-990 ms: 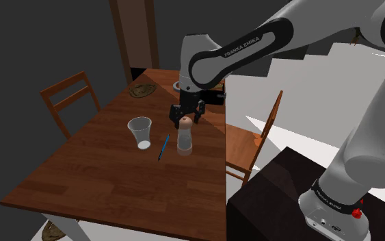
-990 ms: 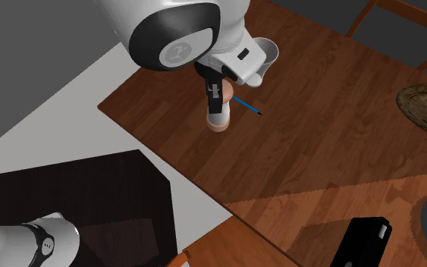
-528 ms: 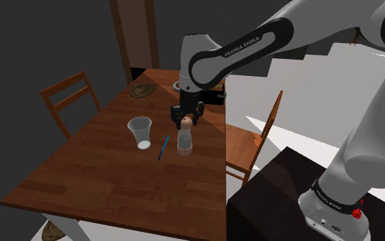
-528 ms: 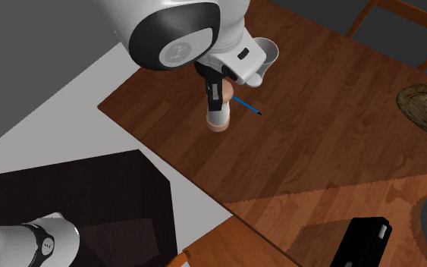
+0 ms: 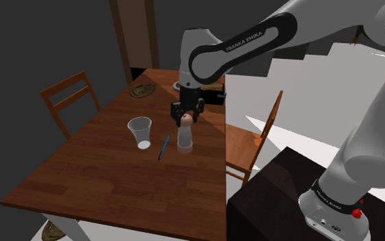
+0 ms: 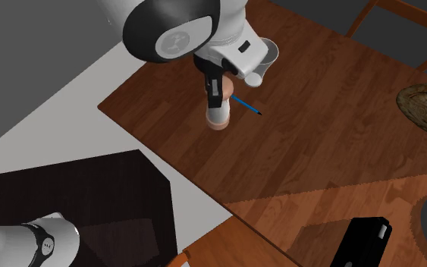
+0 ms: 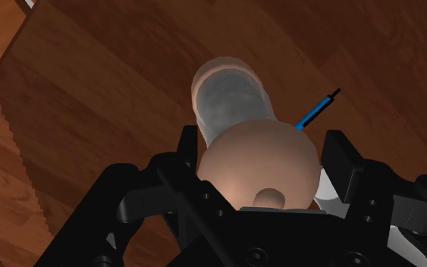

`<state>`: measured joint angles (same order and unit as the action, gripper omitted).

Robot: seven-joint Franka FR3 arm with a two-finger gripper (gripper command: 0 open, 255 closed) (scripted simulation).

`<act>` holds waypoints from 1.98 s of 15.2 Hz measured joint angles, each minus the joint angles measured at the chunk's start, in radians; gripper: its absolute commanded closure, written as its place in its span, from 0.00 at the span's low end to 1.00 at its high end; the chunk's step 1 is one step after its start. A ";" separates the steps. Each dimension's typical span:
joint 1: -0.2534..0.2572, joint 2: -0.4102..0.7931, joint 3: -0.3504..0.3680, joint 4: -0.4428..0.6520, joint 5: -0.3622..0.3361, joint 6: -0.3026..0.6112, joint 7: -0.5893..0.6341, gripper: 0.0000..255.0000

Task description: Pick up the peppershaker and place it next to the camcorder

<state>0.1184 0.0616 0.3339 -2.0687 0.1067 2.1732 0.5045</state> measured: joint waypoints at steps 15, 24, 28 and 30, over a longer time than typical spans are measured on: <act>-0.006 -0.062 -0.004 0.135 0.012 -0.195 0.005 1.00; -0.009 -0.076 -0.007 0.244 0.012 -0.317 0.013 1.00; -0.009 -0.076 -0.007 0.296 0.010 -0.369 0.019 1.00; -0.009 -0.079 -0.008 0.315 0.010 -0.390 0.020 1.00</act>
<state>0.1090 -0.0175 0.3262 -1.7535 0.1172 1.7827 0.5248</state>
